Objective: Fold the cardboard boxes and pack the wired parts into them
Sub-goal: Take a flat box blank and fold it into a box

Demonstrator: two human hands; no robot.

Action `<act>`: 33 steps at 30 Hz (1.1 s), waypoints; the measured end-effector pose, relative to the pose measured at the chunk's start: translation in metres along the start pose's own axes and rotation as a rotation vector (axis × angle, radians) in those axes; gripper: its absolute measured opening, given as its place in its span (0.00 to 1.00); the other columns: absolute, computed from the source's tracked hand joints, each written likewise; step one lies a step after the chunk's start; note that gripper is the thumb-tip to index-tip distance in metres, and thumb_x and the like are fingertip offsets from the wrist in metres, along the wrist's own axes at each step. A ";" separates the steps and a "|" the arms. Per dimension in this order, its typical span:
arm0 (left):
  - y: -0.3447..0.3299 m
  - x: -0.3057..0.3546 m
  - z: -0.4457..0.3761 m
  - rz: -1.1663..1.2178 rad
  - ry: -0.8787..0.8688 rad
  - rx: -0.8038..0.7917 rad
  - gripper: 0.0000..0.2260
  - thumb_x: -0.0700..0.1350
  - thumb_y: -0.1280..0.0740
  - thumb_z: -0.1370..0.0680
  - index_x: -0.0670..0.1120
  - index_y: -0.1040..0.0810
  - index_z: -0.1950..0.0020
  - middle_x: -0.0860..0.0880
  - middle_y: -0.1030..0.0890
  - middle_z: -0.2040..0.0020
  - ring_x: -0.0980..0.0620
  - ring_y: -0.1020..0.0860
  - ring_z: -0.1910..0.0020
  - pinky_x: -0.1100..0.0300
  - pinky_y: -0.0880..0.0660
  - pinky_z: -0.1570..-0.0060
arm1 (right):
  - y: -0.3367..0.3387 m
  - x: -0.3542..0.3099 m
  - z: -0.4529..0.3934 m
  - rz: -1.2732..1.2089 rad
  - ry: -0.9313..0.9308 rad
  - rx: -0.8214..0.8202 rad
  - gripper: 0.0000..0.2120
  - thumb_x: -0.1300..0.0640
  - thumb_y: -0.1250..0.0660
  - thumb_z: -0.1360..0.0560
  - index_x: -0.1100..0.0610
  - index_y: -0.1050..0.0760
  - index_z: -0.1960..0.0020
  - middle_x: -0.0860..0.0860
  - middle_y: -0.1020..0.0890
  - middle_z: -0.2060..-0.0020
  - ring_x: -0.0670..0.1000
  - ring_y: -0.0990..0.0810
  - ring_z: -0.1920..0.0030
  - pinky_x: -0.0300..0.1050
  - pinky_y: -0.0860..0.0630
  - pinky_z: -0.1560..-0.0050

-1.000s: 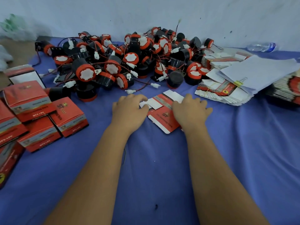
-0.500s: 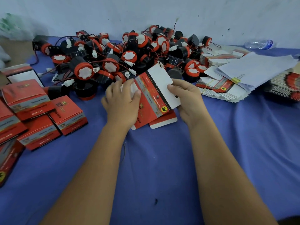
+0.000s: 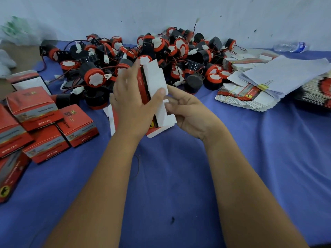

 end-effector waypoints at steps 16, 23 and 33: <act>0.032 0.042 0.002 -0.019 -0.267 0.224 0.15 0.50 0.27 0.28 0.45 0.19 0.43 0.41 0.26 0.43 0.40 0.30 0.39 0.61 0.35 0.38 | 0.025 -0.017 0.002 0.505 0.102 0.506 0.08 0.69 0.36 0.24 0.62 0.18 0.54 0.57 0.15 0.61 0.57 0.16 0.61 0.56 0.18 0.58; -0.009 0.026 0.007 0.299 -0.240 -0.156 0.19 0.54 0.39 0.22 0.48 0.24 0.34 0.53 0.24 0.37 0.52 0.27 0.35 0.51 0.30 0.34 | 0.075 -0.033 0.034 0.199 0.199 0.919 0.06 0.67 0.34 0.27 0.61 0.20 0.59 0.53 0.19 0.70 0.50 0.20 0.73 0.39 0.26 0.72; -0.042 0.022 0.020 0.503 -0.106 -0.535 0.32 0.77 0.44 0.30 0.67 0.38 0.29 0.74 0.36 0.31 0.72 0.40 0.29 0.77 0.39 0.36 | 0.093 -0.012 0.049 0.011 0.099 1.131 0.06 0.65 0.35 0.29 0.61 0.19 0.54 0.51 0.21 0.67 0.44 0.26 0.78 0.36 0.29 0.74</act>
Point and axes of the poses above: each hand's wrist, its own z-axis away from the middle knuckle, its own y-axis out of the back of the hand, x = y × z, the point moved 10 cm from there along -z, towards the middle knuckle
